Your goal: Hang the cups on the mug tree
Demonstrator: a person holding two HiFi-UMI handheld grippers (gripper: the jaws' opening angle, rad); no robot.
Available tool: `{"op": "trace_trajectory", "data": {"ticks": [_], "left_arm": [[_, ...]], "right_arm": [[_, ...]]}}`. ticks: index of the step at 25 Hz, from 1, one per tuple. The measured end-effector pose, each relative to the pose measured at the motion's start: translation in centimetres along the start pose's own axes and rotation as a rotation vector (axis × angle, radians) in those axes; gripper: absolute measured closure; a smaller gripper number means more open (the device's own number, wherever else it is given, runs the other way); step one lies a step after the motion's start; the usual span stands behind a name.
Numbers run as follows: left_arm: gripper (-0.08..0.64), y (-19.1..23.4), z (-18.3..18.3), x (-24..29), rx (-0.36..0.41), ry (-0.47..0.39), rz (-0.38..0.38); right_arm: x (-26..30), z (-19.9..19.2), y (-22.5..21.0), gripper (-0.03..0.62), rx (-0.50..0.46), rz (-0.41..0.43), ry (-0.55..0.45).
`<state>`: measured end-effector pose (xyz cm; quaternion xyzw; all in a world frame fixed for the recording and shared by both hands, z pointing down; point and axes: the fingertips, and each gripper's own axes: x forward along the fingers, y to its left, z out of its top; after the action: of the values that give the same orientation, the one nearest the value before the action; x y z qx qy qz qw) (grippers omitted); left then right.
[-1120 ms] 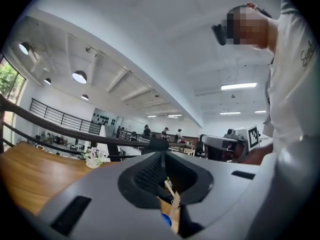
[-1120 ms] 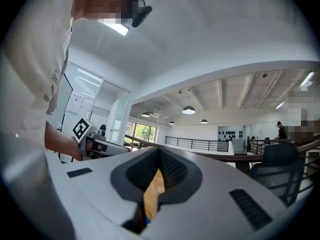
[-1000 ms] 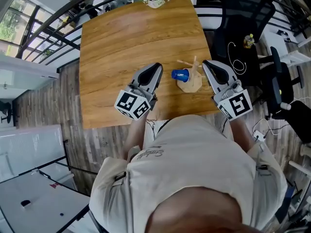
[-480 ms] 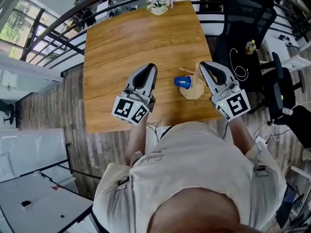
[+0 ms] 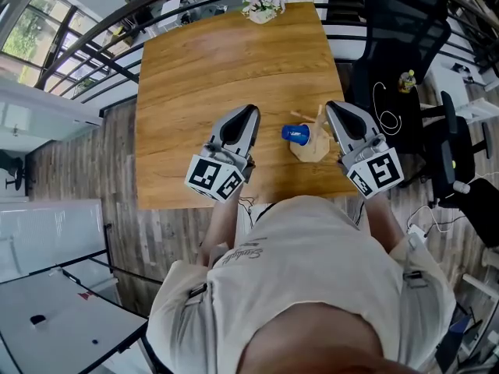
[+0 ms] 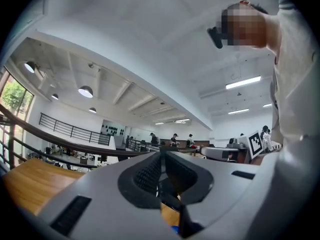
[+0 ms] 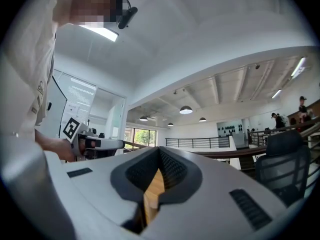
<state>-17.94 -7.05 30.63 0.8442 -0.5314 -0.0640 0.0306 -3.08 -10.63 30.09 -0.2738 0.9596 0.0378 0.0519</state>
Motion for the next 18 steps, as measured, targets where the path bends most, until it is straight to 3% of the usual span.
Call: {"op": "trace_trajectory", "data": {"ticks": [18], "left_arm": [[0.525, -0.9, -1.0, 0.5, -0.047, 0.033, -0.039]], "right_arm": [[-1.3, -1.1, 0.1, 0.597, 0.023, -0.018, -0.002]]}}
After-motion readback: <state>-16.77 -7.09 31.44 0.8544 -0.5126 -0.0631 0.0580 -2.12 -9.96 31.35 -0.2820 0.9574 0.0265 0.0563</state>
